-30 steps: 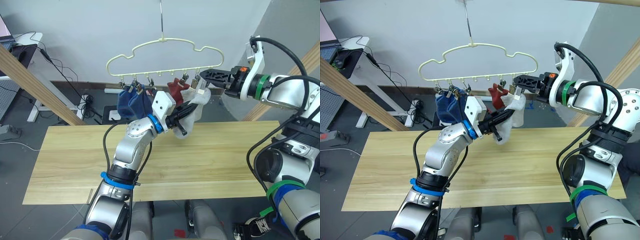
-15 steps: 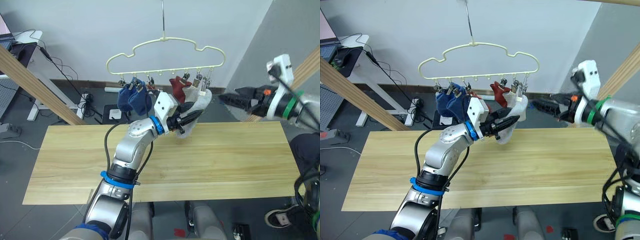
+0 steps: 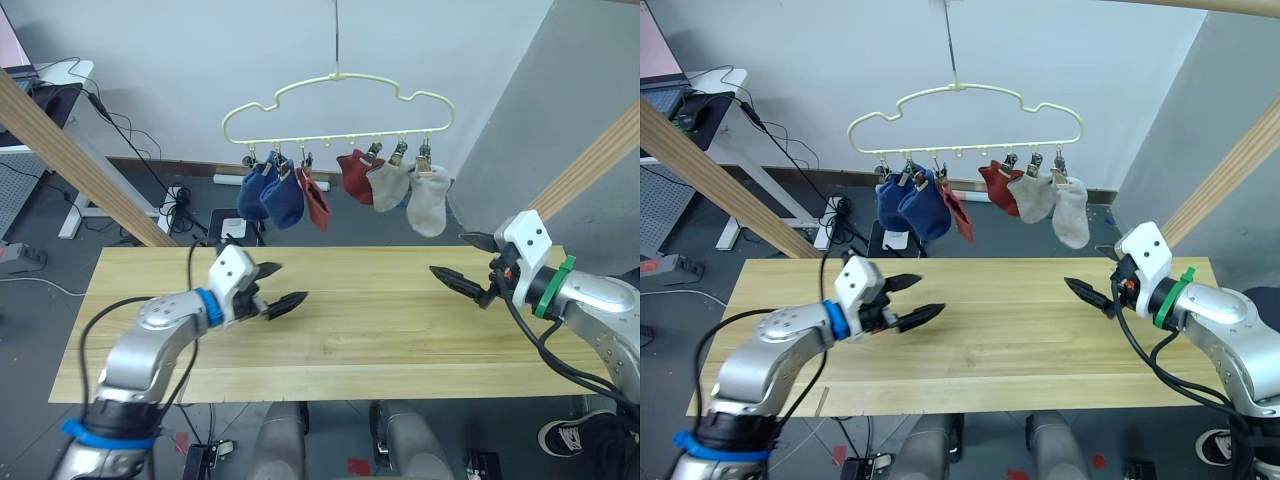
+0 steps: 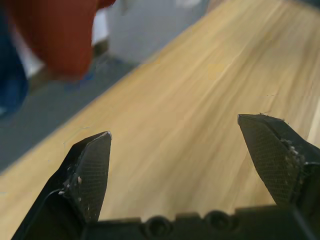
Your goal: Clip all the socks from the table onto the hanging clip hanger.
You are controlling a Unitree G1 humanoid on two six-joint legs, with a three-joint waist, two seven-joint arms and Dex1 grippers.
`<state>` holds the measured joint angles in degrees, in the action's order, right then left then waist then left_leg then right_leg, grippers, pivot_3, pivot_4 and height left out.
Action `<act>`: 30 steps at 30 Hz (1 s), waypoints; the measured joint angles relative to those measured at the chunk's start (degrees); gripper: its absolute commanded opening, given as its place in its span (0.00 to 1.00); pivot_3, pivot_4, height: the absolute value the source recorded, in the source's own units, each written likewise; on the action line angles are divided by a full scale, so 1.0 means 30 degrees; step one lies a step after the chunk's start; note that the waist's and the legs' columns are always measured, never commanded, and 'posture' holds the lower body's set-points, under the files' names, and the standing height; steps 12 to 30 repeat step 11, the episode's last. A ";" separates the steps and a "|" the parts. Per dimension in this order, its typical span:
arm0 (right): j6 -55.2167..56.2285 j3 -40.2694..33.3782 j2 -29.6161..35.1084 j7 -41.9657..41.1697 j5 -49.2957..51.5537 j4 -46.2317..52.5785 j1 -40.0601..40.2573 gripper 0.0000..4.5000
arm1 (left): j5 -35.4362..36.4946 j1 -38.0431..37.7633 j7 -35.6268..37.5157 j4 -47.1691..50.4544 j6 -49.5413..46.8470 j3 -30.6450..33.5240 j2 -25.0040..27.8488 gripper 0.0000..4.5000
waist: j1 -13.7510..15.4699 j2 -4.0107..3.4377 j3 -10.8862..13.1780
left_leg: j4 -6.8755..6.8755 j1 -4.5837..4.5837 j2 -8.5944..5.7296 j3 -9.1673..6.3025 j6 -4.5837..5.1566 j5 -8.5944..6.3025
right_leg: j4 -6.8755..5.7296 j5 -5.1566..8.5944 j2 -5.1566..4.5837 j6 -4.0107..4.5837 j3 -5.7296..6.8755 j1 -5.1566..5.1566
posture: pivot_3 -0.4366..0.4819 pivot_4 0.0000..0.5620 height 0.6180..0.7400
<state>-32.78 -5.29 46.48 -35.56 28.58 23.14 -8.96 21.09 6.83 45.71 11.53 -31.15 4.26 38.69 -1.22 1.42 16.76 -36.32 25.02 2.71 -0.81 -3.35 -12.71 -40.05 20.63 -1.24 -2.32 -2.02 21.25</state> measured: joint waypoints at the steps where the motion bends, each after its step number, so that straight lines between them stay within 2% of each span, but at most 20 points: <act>1: 0.0558 -0.0007 0.0003 -0.0188 -0.0472 -0.0201 0.0332 1.00 | -0.0376 -0.0523 -0.0266 0.0101 0.0013 0.0425 0.0631 1.00 | 0.0051 -0.0001 0.0001 | 0.0020 -0.0038 -0.0001 -0.0016 0.0008 -0.0003 | -0.0002 0.0000 0.0003 0.0001 0.0013 -0.0029 | 0.58 0.51 1.00; 3: 0.1185 -0.0002 -0.0076 -0.0301 -0.1085 -0.0605 0.0903 1.00 | -0.1013 -0.1276 -0.0509 0.0064 0.0268 0.1151 0.1581 1.00 | 0.0150 -0.0003 0.0001 | 0.0056 -0.0051 0.0002 -0.0040 0.0012 0.0000 | -0.0004 -0.0005 0.0014 0.0011 0.0028 -0.0030 | 0.59 0.51 1.00; 11: 0.1826 -0.0120 -0.0360 -0.0638 -0.1808 -0.0775 0.1223 1.00 | -0.0583 -0.2417 0.0619 0.0417 0.1010 0.3001 0.2662 1.00 | 0.0524 -0.0006 0.0001 | 0.0073 -0.0051 0.0005 -0.0028 -0.0052 0.0038 | 0.0007 -0.0008 0.0015 0.0015 0.0032 -0.0028 | 0.59 0.50 1.00; 30: 0.1826 -0.0120 -0.0360 -0.0638 -0.1808 -0.0775 0.1223 1.00 | -0.0583 -0.2417 0.0619 0.0417 0.1010 0.3001 0.2662 1.00 | 0.0524 -0.0006 0.0001 | 0.0073 -0.0051 0.0005 -0.0028 -0.0052 0.0038 | 0.0007 -0.0008 0.0015 0.0015 0.0032 -0.0028 | 0.59 0.50 1.00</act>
